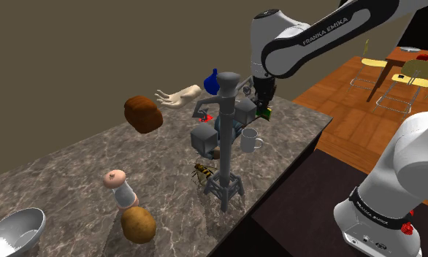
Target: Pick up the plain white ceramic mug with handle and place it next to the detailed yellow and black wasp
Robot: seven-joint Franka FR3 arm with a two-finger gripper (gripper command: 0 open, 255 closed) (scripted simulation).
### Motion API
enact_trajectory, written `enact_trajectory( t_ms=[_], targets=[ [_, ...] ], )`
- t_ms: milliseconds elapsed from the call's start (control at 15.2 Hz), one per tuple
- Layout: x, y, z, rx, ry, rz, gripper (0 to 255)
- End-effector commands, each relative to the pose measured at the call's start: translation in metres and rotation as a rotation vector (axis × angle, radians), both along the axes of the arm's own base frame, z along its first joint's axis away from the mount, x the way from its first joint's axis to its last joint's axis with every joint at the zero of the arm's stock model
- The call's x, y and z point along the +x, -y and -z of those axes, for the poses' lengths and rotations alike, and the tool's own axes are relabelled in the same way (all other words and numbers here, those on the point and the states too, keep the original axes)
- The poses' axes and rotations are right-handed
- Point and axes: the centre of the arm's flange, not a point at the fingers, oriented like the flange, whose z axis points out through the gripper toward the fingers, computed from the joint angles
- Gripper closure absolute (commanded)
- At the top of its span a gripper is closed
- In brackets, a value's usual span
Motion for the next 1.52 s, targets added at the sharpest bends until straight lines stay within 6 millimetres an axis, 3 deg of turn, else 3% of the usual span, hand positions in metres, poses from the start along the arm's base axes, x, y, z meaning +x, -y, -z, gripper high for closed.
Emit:
enact_trajectory(
  t_ms=[0,396,462,990,1452],
  targets=[
    [0.000,0.000,0.000,0.000,0.000,0.000,255],
    [0.000,0.000,0.000,0.000,0.000,0.000,255],
    [0.000,0.000,0.000,0.000,0.000,0.000,0],
    [0.042,0.055,0.087,0.102,-0.026,-0.120,0],
    [0.079,0.089,0.163,0.186,-0.048,-0.218,0]
  ],
)
